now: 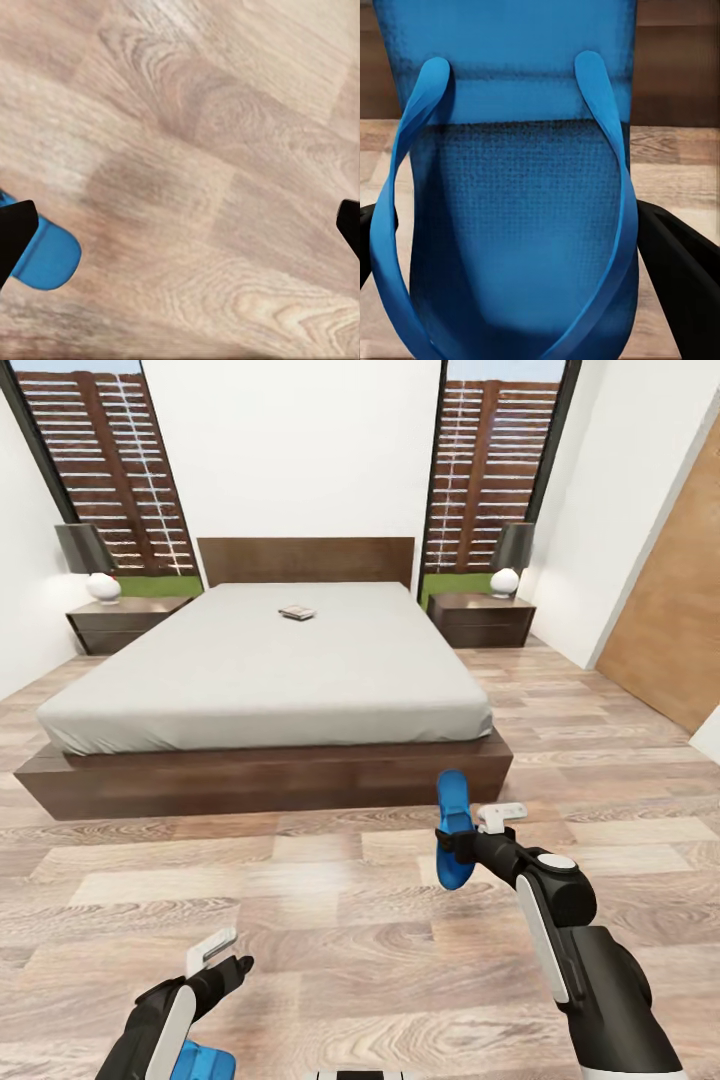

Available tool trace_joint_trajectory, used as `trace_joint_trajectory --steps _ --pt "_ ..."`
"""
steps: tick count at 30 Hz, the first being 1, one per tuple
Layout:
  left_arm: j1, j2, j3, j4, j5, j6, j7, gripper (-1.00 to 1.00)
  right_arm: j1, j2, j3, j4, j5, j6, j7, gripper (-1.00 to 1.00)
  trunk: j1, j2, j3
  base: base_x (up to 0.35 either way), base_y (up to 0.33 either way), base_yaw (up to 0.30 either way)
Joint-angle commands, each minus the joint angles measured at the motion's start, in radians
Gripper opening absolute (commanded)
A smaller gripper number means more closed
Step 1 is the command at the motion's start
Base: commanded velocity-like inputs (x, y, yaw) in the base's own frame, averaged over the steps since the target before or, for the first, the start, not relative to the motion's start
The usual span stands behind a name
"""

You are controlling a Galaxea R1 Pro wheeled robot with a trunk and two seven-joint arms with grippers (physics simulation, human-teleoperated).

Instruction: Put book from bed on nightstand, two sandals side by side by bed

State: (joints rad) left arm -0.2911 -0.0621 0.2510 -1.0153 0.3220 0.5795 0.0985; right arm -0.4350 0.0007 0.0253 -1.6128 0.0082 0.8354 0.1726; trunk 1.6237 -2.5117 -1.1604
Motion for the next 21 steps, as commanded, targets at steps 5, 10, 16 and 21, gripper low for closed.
trace_joint_trajectory --steps 5,10,16,21 --pt "0.0 0.0 0.004 -0.002 0.011 0.005 0.007 1.0 -0.001 0.0 -0.001 -0.001 0.001 0.005 0.002 -1.0 0.0 0.0 -0.001 -0.082 0.042 -0.015" --pt "0.0 0.001 0.007 -0.002 0.011 0.006 0.007 1.0 -0.001 0.0 0.0 -0.001 0.001 0.005 0.002 -1.0 0.0 0.0 -0.001 -0.091 0.22 -0.004" --pt "0.0 0.001 0.008 -0.002 0.011 0.005 0.007 1.0 -0.001 0.001 0.001 -0.001 0.001 0.005 0.002 -1.0 0.0 0.0 -0.001 -0.017 0.218 0.002" --pt "0.0 0.001 0.009 -0.002 0.01 0.005 0.007 1.0 -0.001 0.001 -0.001 -0.001 0.001 0.006 0.002 -1.0 0.0 0.0 -0.001 -0.002 0.031 0.181"
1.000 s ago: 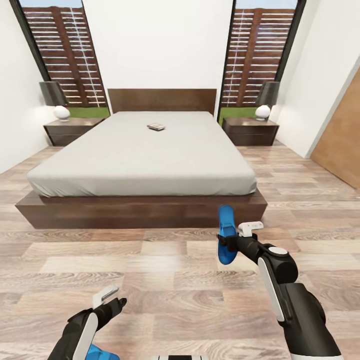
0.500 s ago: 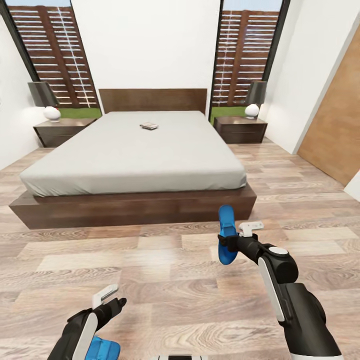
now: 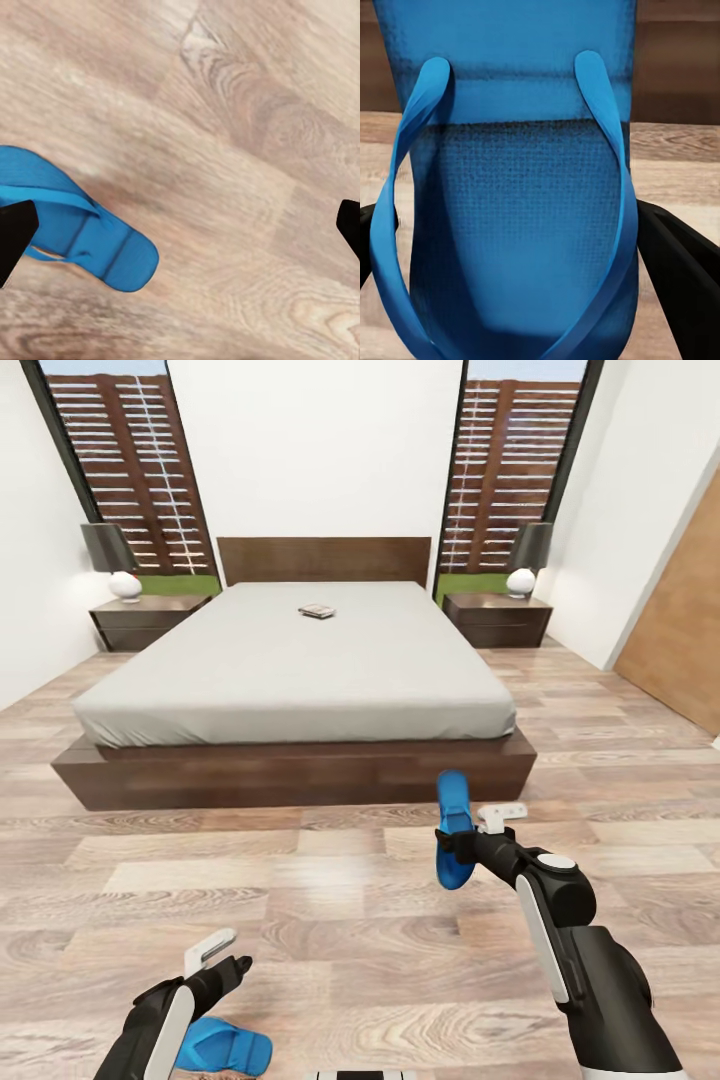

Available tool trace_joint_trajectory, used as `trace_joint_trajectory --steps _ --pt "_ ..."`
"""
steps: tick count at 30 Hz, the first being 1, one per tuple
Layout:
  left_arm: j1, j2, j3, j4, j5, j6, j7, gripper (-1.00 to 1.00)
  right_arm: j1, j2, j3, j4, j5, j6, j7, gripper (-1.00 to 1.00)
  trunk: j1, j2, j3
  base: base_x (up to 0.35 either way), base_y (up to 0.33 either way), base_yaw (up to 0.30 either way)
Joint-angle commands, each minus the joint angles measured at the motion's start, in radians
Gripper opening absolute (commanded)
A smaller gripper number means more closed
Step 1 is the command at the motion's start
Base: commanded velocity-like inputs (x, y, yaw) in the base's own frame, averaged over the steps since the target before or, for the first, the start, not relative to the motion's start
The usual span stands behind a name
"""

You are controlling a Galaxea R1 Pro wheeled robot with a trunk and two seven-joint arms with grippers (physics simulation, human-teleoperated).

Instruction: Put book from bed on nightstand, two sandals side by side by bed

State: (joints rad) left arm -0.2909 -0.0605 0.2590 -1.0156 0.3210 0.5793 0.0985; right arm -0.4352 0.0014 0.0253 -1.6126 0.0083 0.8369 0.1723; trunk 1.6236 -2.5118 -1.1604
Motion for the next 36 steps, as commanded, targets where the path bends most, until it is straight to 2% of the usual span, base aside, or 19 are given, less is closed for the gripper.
trace_joint_trajectory --steps 1,10,18,21,23,24,25,26,27,29,31,33,34,35,36 --pt "-0.001 -0.001 0.002 -0.001 0.011 0.005 0.007 1.0 0.0 0.0 -0.001 -0.001 0.001 0.005 0.003 -1.0 0.0 0.0 -0.001 0.0 0.031 0.122" --pt "-0.001 -0.001 -0.001 -0.001 0.011 0.005 0.007 1.0 0.0 -0.001 -0.002 -0.001 0.001 0.005 0.002 -1.0 0.0 0.0 -0.001 0.0 0.192 0.034" --pt "-0.001 -0.003 -0.008 -0.01 0.007 0.012 0.007 1.0 0.0 -0.001 -0.007 -0.001 0.0 0.005 0.003 -1.0 0.0 0.0 -0.001 0.0 0.057 0.002" --pt "-0.051 0.013 -0.031 -0.029 -0.004 0.039 0.019 1.0 -0.001 -0.002 -0.012 -0.001 -0.001 0.006 0.003 -1.0 0.0 0.0 -0.001 0.0 0.006 0.0" --pt "-0.1 0.05 -0.079 -0.028 -0.036 0.048 0.014 1.0 -0.002 -0.002 -0.014 -0.001 -0.001 0.008 0.003 -1.0 0.0 0.0 -0.001 0.0 0.003 0.0" --pt "-0.161 0.101 -0.201 -0.024 -0.103 0.028 0.006 1.0 -0.006 -0.004 -0.016 -0.001 -0.004 0.009 0.003 -1.0 0.0 0.0 -0.001 0.0 0.001 -0.031" --pt "-0.194 0.112 -0.238 -0.017 -0.123 -0.022 0.004 1.0 -0.009 -0.004 -0.016 -0.001 -0.005 0.01 0.003 -1.0 0.0 0.0 -0.001 0.0 0.0 -0.016" --pt "-0.201 0.114 -0.246 -0.013 -0.128 -0.047 0.003 1.0 -0.01 -0.004 -0.017 -0.001 -0.006 0.01 0.003 -1.0 0.0 0.0 -0.001 0.0 0.0 -0.013" --pt "-0.213 0.118 -0.259 -0.006 -0.138 -0.1 0.003 1.0 -0.012 -0.004 -0.017 -0.001 -0.006 0.01 0.003 -1.0 0.0 0.0 -0.001 0.0 0.0 -0.008" --pt "-0.224 0.122 -0.268 0.001 -0.15 -0.138 0.003 1.0 -0.014 -0.004 -0.017 -0.001 -0.006 0.01 0.003 -1.0 0.0 0.0 -0.001 0.0 0.0 -0.006" --pt "-0.245 0.137 -0.277 0.016 -0.194 -0.16 -0.005 1.0 -0.015 -0.004 -0.017 -0.001 -0.007 0.01 0.003 -1.0 0.0 0.0 -0.001 0.0 0.0 -0.003" --pt "-0.275 0.173 -0.305 0.056 -0.284 -0.12 -0.056 1.0 -0.016 -0.004 -0.017 -0.001 -0.007 0.01 0.003 -1.0 0.0 0.0 -0.001 0.0 0.0 -0.001" --pt "-0.283 0.18 -0.314 0.07 -0.304 -0.109 -0.074 1.0 -0.017 -0.004 -0.017 -0.001 -0.007 0.013 0.003 -1.0 0.0 0.0 -0.001 0.0 0.0 0.0" --pt "-0.301 0.192 -0.342 0.093 -0.35 -0.098 -0.1 1.0 -0.018 -0.004 -0.016 -0.001 -0.007 0.027 0.003 -1.0 0.0 0.0 -0.001 0.0 0.0 0.0" --pt "-0.316 0.199 -0.387 0.113 -0.411 -0.099 -0.123 1.0 -0.02 -0.004 -0.015 -0.001 -0.008 0.051 0.003 -1.0 0.0 0.0 -0.001 0.0 0.0 0.0"
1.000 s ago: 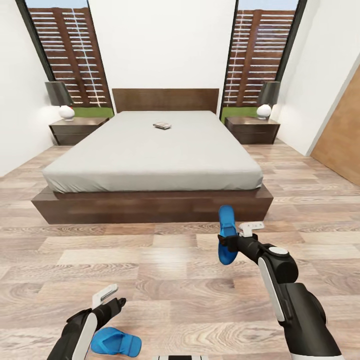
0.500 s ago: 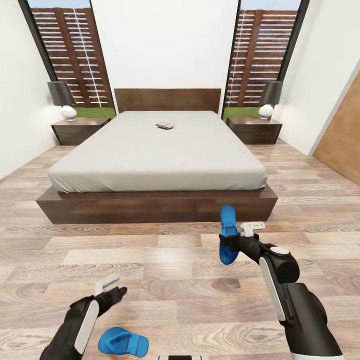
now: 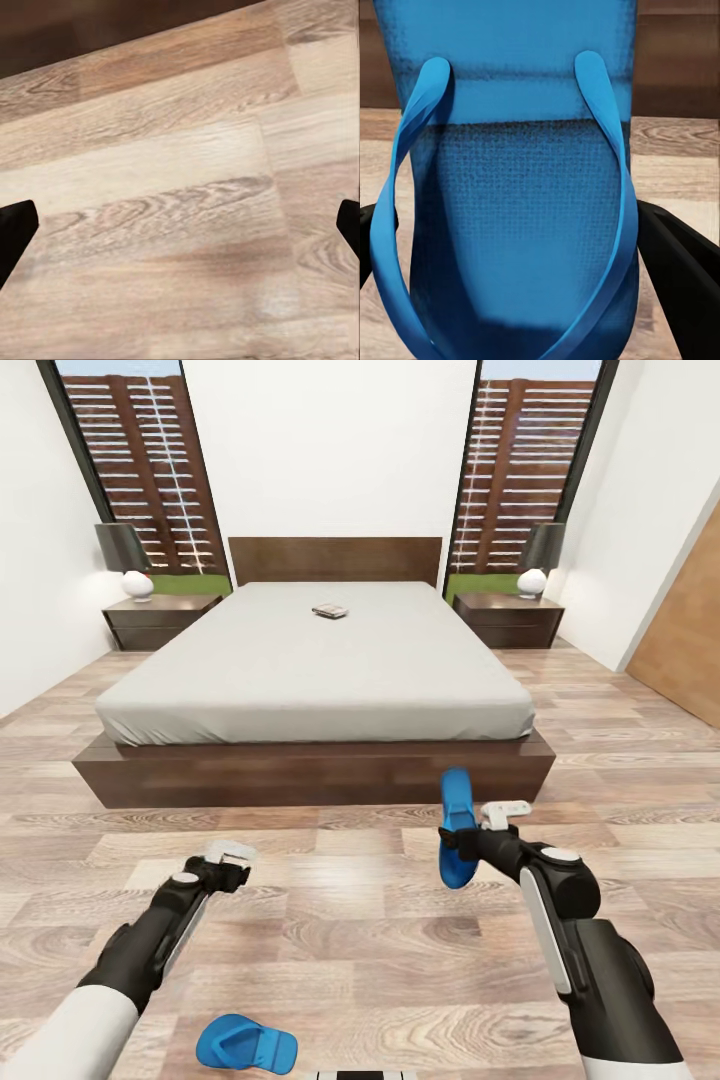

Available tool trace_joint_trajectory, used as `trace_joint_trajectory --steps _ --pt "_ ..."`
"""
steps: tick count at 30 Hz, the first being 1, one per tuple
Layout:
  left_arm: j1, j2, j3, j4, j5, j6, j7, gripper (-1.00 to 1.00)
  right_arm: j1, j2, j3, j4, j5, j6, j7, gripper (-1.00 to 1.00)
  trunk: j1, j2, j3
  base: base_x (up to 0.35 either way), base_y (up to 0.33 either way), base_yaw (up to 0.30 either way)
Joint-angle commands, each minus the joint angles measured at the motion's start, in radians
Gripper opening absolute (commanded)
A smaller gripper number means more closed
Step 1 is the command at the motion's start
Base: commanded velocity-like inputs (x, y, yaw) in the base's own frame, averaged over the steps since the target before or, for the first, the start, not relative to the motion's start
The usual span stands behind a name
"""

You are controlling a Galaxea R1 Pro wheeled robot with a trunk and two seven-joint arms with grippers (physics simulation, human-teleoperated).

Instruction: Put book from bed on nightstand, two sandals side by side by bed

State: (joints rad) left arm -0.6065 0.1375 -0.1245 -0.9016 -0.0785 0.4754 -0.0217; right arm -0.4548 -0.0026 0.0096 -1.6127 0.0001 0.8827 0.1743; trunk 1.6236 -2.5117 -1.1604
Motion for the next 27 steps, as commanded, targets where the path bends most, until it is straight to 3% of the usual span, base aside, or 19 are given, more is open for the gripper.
trace_joint_trajectory --steps 1,4,7,8,9,10,11,12,16,17,18,21,27 --pt "-0.006 0.003 -0.027 0.007 -0.042 0.001 -0.012 1.0 -0.002 0.0 0.001 -0.001 0.0 0.019 0.001 -1.0 0.0 0.0 -0.001 0.0 0.0 0.0" --pt "-0.021 0.009 -0.096 0.042 -0.139 -0.039 -0.043 1.0 -0.026 0.0 0.001 0.0 -0.002 0.08 0.001 -1.0 0.0 0.0 -0.003 0.0 0.0 0.0" --pt "-0.022 0.008 -0.101 0.061 -0.148 -0.103 -0.056 1.0 -0.039 0.001 0.001 0.0 -0.004 0.115 0.001 -1.0 0.0 0.0 -0.006 0.0 0.0 0.0" --pt "-0.02 -0.004 -0.074 0.066 -0.11 -0.125 -0.058 1.0 -0.042 0.001 0.002 0.0 -0.004 0.125 0.001 -1.0 0.0 0.0 -0.006 0.0 0.0 0.0" --pt "-0.017 -0.028 -0.033 0.069 -0.048 -0.116 -0.049 1.0 -0.044 0.001 0.004 0.0 -0.004 0.132 0.001 -1.0 0.0 0.0 -0.006 0.0 0.0 0.0" --pt "-0.015 -0.041 -0.014 0.07 -0.015 -0.097 -0.042 1.0 -0.044 0.001 0.006 0.0 -0.004 0.134 0.001 -1.0 0.0 0.0 -0.007 0.0 0.0 0.0" --pt "-0.01 -0.063 0.014 0.072 0.035 -0.032 -0.027 1.0 -0.044 0.001 0.008 0.0 -0.004 0.137 0.002 -1.0 0.0 0.0 -0.007 0.0 0.0 0.0" --pt "-0.006 -0.076 0.031 0.073 0.063 0.042 -0.008 1.0 -0.044 0.002 0.01 0.0 -0.005 0.139 0.001 -1.0 0.0 0.0 -0.007 0.0 0.0 0.0" --pt "0.0 -0.094 0.063 0.07 0.097 0.157 0.004 1.0 -0.042 0.001 0.013 0.0 -0.004 0.14 0.001 -1.0 0.0 0.0 -0.007 0.0 0.0 0.0" --pt "0.001 -0.101 0.095 0.069 0.106 0.186 0.006 1.0 -0.04 0.001 0.014 0.0 -0.004 0.14 0.002 -1.0 0.0 0.0 -0.007 0.0 0.0 0.0" --pt "0.002 -0.105 0.135 0.068 0.112 0.197 0.008 1.0 -0.04 0.001 0.014 -0.001 -0.003 0.139 0.002 -1.0 0.0 -0.001 -0.011 0.0 0.0 0.0" --pt "0.003 -0.11 0.2 0.072 0.118 0.208 0.012 1.0 -0.039 0.001 0.014 -0.001 -0.003 0.14 0.002 -1.0 0.002 -0.001 -0.023 0.0 0.0 0.0" --pt "0.007 -0.114 0.241 0.087 0.128 0.216 0.013 1.0 -0.061 0.012 -0.001 -0.001 -0.006 0.163 0.001 -1.0 0.004 -0.003 -0.046 0.0 0.0 0.0"
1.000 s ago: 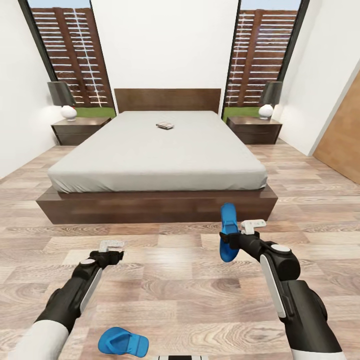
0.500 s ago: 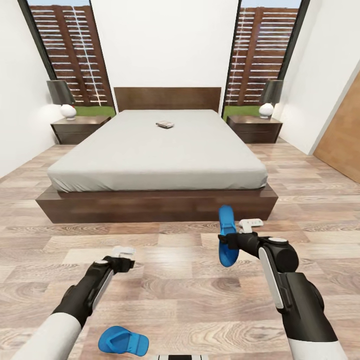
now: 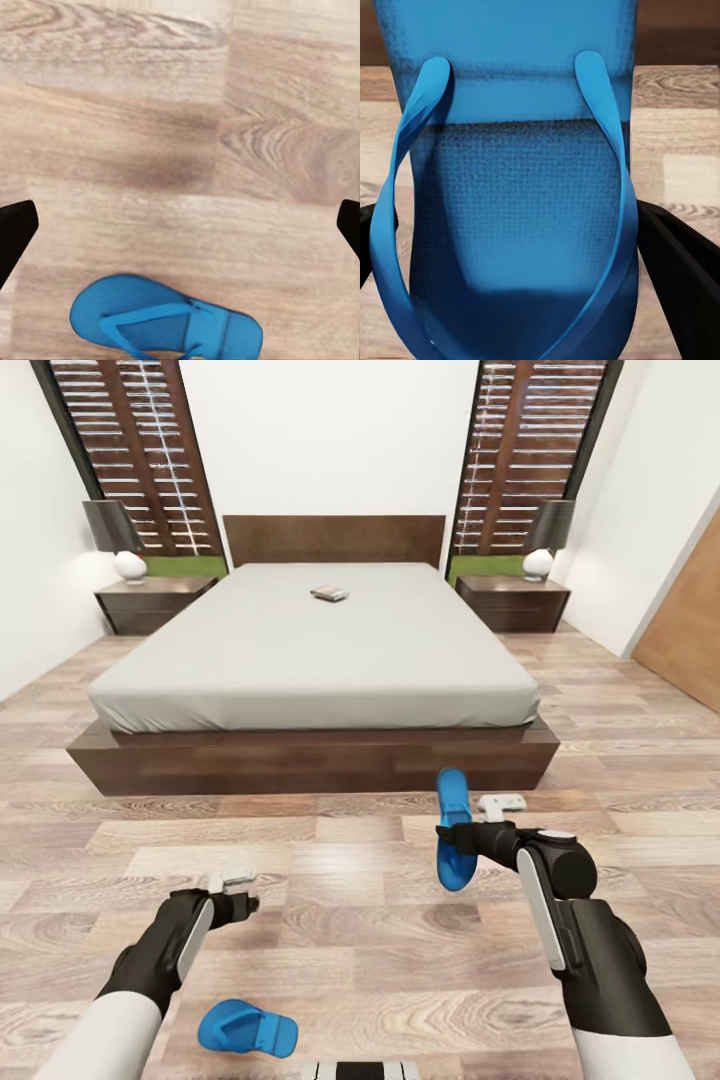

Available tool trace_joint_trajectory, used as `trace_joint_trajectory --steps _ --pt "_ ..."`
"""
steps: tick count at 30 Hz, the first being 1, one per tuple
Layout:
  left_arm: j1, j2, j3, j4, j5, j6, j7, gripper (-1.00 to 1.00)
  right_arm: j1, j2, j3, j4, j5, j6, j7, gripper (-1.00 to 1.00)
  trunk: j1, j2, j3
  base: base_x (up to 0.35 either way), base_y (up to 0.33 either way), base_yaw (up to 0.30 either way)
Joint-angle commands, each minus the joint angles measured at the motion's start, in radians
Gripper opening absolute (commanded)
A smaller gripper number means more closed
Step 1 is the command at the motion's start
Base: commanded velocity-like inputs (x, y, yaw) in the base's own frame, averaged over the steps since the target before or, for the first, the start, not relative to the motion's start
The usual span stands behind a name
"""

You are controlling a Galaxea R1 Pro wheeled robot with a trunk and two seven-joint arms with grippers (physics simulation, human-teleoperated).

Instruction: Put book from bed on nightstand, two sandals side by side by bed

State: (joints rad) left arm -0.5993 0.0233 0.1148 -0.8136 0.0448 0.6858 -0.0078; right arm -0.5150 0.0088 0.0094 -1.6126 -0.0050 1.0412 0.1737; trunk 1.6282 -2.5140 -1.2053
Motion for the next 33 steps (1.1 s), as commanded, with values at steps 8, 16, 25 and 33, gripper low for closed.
trace_joint_trajectory --steps 8,16,25,33 --pt "-0.032 0.004 0.008 0.001 0.0 0.047 -0.002 1.0 -0.029 0.012 -0.004 0.122 -0.012 0.006 -0.003 -1.0 0.003 -0.002 -0.032 0.0 0.0 0.0" --pt "-0.078 0.001 -0.011 -0.028 -0.013 0.162 -0.008 1.0 -0.056 0.005 -0.005 0.047 -0.026 0.006 0.0 -1.0 0.007 -0.004 -0.063 0.0 0.0 0.0" --pt "-0.003 0.004 -0.015 -0.194 -0.011 0.243 -0.012 1.0 -0.029 0.001 -0.002 -0.002 -0.07 0.006 0.002 -1.0 0.011 -0.006 -0.098 0.0 0.0 0.0" --pt "0.003 0.011 -0.026 -0.197 -0.01 0.249 -0.01 1.0 -0.027 0.001 0.001 -0.004 -0.082 0.006 0.003 -1.0 0.015 -0.008 -0.129 0.0 0.0 0.0"
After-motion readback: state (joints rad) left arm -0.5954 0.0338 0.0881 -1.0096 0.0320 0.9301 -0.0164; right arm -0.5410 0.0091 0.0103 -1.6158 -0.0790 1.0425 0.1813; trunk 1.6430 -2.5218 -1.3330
